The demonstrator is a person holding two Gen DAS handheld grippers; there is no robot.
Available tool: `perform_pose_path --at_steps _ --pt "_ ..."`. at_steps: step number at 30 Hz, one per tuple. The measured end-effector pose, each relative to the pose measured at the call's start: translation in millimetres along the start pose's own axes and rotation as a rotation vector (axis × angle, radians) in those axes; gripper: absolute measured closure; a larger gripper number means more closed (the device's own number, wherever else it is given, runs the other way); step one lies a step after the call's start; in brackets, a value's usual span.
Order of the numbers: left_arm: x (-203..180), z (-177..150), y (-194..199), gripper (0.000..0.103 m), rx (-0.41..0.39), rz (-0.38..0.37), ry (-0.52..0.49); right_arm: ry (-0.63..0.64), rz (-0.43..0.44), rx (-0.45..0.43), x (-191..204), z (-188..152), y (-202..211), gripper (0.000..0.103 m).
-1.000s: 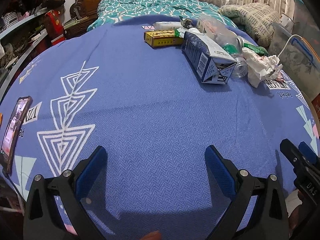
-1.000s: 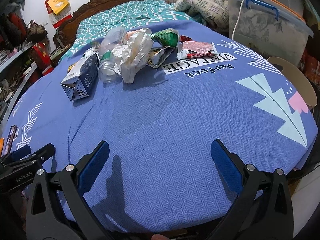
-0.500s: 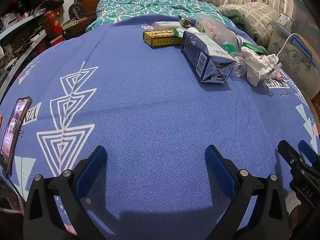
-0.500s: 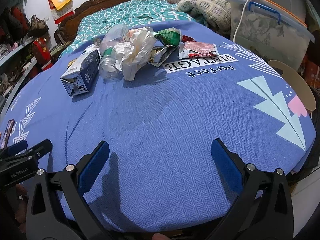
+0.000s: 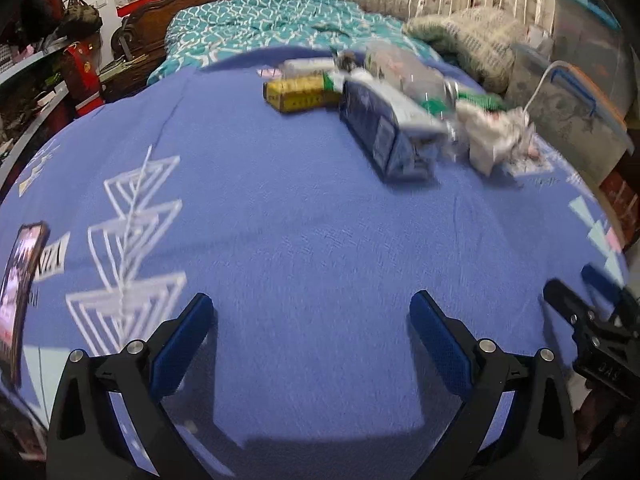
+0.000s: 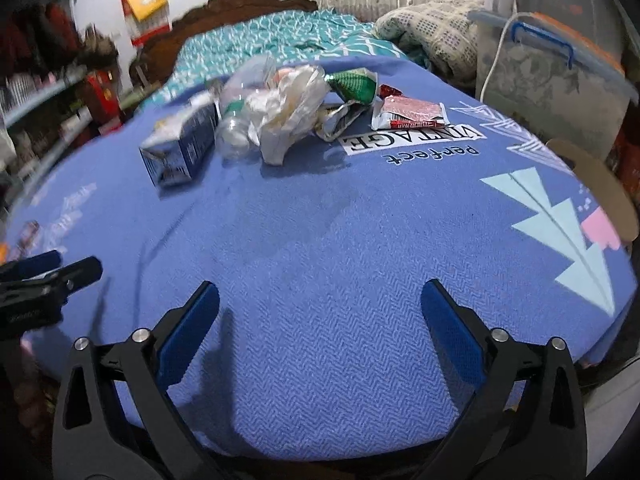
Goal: Collect trash
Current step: 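Grasp the white milk carton with the left tool while the right tool grasps the crumpled white bag, then carry the carton with the left tool while the right tool carries the bag, both releasing into the beige bin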
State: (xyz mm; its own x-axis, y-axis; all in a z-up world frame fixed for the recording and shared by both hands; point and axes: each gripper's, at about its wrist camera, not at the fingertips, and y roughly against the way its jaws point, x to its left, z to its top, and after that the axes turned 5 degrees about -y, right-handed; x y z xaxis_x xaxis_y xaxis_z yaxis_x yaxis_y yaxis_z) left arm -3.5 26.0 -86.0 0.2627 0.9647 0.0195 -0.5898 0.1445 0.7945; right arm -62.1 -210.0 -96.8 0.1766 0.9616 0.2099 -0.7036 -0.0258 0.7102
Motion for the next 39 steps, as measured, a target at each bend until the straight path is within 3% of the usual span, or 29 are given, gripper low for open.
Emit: perform_pose_path --at_steps 2,4,7,12,13,14,15,16,18,21,25,27,28,29,31,34,35,37,38,39 --pt "4 13 4 0.009 -0.031 -0.019 -0.001 -0.010 0.029 0.002 -4 6 -1 0.034" --pt "7 34 8 0.010 -0.072 -0.052 -0.004 -0.034 0.075 0.007 -7 18 -4 0.040" --pt "-4 70 8 0.010 -0.131 -0.124 -0.036 -0.080 0.164 -0.002 -10 51 -11 0.040" --pt "-40 111 -20 0.011 -0.158 -0.138 -0.101 -0.193 0.290 0.018 -8 106 -47 0.035" --pt "-46 117 -29 0.018 -0.150 -0.130 -0.115 -0.208 0.307 0.035 -7 114 -57 0.035" --pt "-49 119 -37 0.033 -0.136 -0.123 -0.126 -0.218 0.317 0.063 -3 121 -71 0.037" --pt "-52 121 -48 0.043 -0.108 -0.110 -0.134 -0.222 0.320 0.082 -1 123 -79 0.045" --pt "-50 122 -57 0.053 -0.076 -0.115 -0.130 -0.228 0.335 0.106 1 123 -87 0.070" --pt "-41 117 -53 0.054 -0.078 -0.150 -0.108 -0.251 0.378 0.110 0 118 -84 0.071" --pt "-20 95 -33 0.057 -0.096 -0.174 -0.097 -0.186 0.400 0.052 4 101 -55 0.071" --pt "1 50 7 0.075 -0.131 -0.209 -0.103 -0.119 0.430 -0.002 -4 67 -14 0.071" --pt "1 33 20 0.073 -0.114 -0.214 -0.136 -0.085 0.382 -0.006 -9 50 -2 0.071" --pt "0 29 22 0.061 -0.109 -0.206 -0.135 -0.078 0.362 0.000 -11 43 0 0.071" --pt "-1 26 22 0.040 -0.103 -0.198 -0.132 -0.077 0.350 0.004 -13 38 2 0.071" --pt "-7 26 20 0.021 -0.094 -0.152 -0.123 -0.071 0.336 -0.008 -16 33 6 0.071" --pt "-13 39 12 0.007 -0.078 -0.099 -0.078 -0.061 0.314 -0.024 -17 31 11 0.063" --pt "-12 45 8 0.009 -0.071 -0.085 -0.045 -0.061 0.327 -0.017 -16 31 11 0.060" --pt "-8 55 -2 0.010 -0.051 -0.050 0.001 -0.044 0.317 -0.020 -14 31 10 0.040" --pt "-7 60 -7 0.019 -0.042 -0.044 0.022 -0.035 0.305 -0.022 -17 28 9 0.032" --pt "-5 64 -14 0.028 -0.031 -0.050 0.037 -0.026 0.300 -0.022 -15 27 8 0.032"
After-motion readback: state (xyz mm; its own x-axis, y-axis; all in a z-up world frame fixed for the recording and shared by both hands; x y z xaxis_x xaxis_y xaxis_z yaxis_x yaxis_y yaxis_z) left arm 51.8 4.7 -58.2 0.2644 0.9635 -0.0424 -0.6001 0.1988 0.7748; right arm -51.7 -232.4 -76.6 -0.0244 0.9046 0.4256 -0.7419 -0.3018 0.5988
